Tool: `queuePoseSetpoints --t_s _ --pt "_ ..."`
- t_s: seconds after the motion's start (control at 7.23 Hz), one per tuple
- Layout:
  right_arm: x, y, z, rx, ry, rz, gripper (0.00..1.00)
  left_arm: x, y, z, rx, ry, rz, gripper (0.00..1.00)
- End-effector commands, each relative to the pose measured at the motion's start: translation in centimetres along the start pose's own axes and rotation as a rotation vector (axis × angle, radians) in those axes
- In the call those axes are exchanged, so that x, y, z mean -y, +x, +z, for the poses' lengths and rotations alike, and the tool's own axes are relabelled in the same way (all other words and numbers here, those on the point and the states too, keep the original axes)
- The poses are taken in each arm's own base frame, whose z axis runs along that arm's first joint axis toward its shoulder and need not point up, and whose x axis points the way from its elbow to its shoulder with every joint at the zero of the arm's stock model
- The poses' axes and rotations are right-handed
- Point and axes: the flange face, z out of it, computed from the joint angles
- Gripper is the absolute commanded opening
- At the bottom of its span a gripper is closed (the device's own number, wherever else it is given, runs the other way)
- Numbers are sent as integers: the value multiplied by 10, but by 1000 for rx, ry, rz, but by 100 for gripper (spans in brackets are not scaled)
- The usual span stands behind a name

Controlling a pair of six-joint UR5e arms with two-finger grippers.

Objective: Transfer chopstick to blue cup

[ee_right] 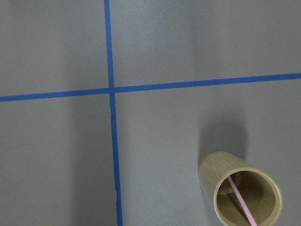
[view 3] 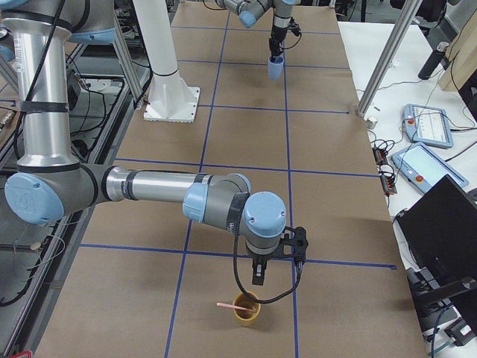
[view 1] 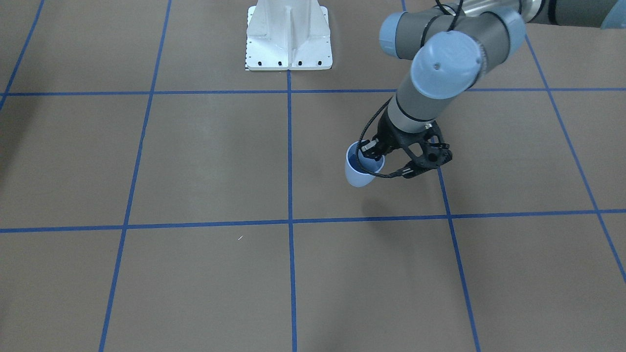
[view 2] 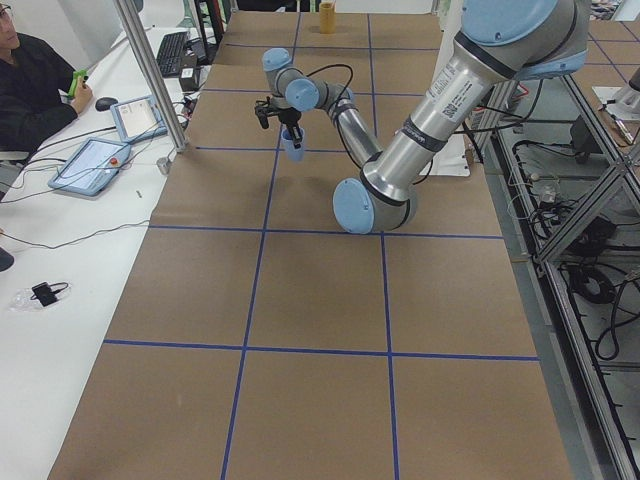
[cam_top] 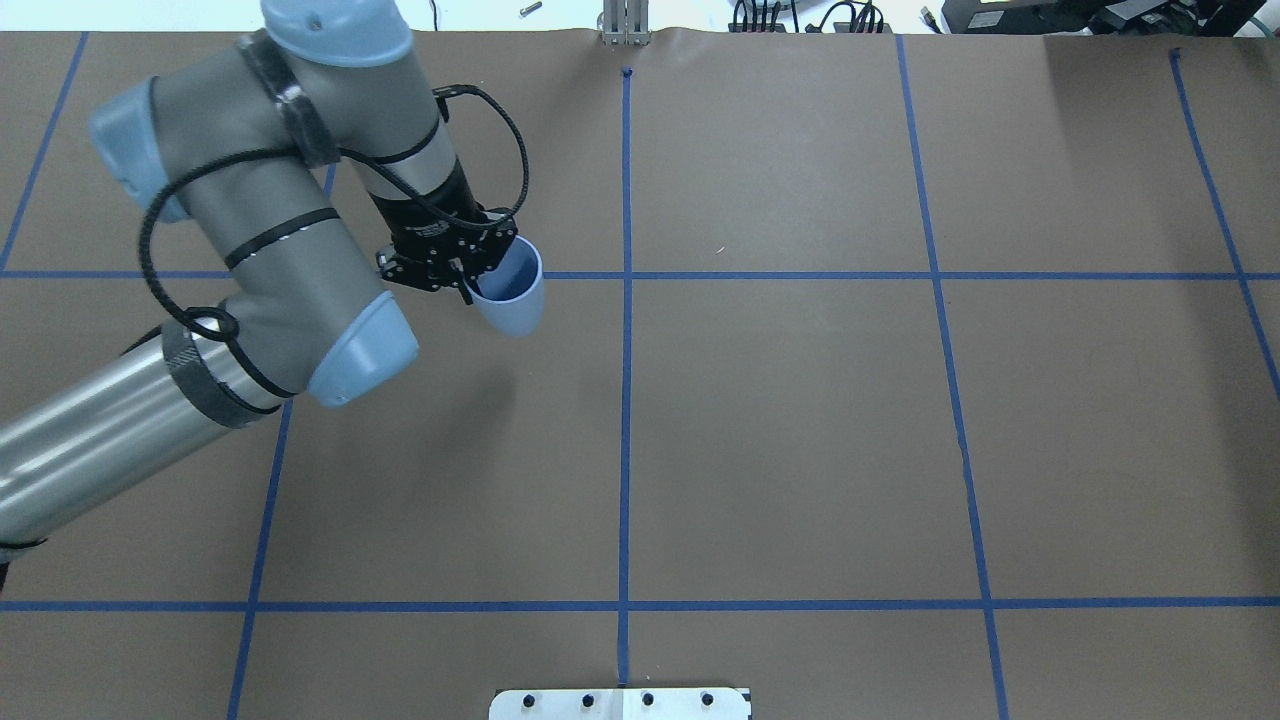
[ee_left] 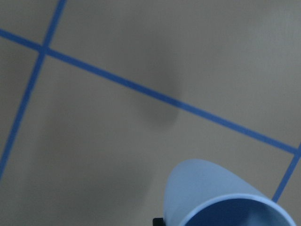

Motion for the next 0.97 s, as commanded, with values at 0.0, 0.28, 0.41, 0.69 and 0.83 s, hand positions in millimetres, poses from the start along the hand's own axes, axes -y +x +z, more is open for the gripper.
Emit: queuePoseSetpoints --t_s 0.0,0.28,0.41,0.69,0.83 --pt "-1 1 1 2 -1 2 100 -17 69 24 -21 -12 -33 0" --pt "0 0 0 1 1 0 100 -17 100 81 -40 41 -26 0" --pt "0 0 0 2 0 1 100 -21 101 83 -43 38 -20 0" --pt "1 -1 -1 1 1 0 100 -29 102 86 -46 28 4 38" --pt "2 -1 -1 1 2 -1 100 -33 102 74 -63 36 66 98"
